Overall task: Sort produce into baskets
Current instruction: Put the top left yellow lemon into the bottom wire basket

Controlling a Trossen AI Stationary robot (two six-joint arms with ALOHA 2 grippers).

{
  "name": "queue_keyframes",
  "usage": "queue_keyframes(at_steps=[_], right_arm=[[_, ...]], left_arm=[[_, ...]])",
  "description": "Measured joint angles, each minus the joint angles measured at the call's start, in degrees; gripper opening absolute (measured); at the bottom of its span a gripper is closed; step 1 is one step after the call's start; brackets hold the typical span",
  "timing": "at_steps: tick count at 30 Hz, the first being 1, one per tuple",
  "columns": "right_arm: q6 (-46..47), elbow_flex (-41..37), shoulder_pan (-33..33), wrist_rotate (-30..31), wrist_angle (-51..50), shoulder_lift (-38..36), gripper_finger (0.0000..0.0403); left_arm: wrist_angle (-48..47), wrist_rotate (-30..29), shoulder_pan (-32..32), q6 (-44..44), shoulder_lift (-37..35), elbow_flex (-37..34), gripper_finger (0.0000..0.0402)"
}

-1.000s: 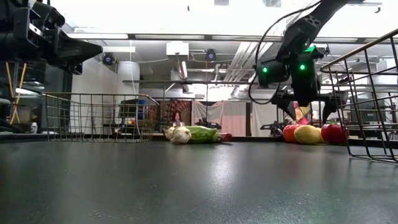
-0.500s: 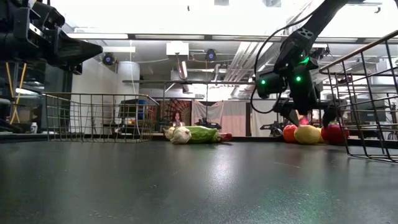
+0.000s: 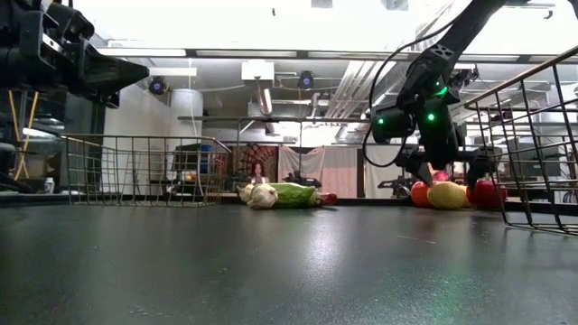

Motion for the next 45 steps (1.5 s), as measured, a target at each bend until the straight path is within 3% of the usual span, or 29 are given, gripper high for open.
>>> queue_keyframes(at_steps=[3, 15, 24, 29, 37, 45], right_arm=[[-1.53, -0.04, -0.63, -2.51, -0.07, 0.9, 0.0371], [-4.53, -0.04, -0.58, -2.97, -0.28, 5.0, 0.0363], [-8.8, -0.04, -0.58, -2.66, -0.48, 5.03, 0.0293], [-17.25, 0.29, 0.29, -3.99, -1.34, 5.03, 0.0236], [-30.06, 4.76, 9.06, -3.12, -10.49, 1.33, 0.023], [-34.27, 14.0, 27.68, 0.3, -22.7, -6.93, 0.0241]], left_arm=[[0.01, 0.01, -0.02, -0.01, 0.02, 0.0, 0.0001], [0.02, 0.0, 0.0, 0.0, 0.02, 0.0, 0.0001], [0.01, 0.0, 0.0, 0.0, 0.01, 0.01, 0.0001], [0.02, 0.0, -0.02, 0.0, 0.02, 0.0, 0.0001], [0.02, 0.0, -0.01, 0.0, 0.01, 0.0, 0.0001], [0.02, 0.0, 0.0, 0.0, 0.02, 0.0, 0.0001]])
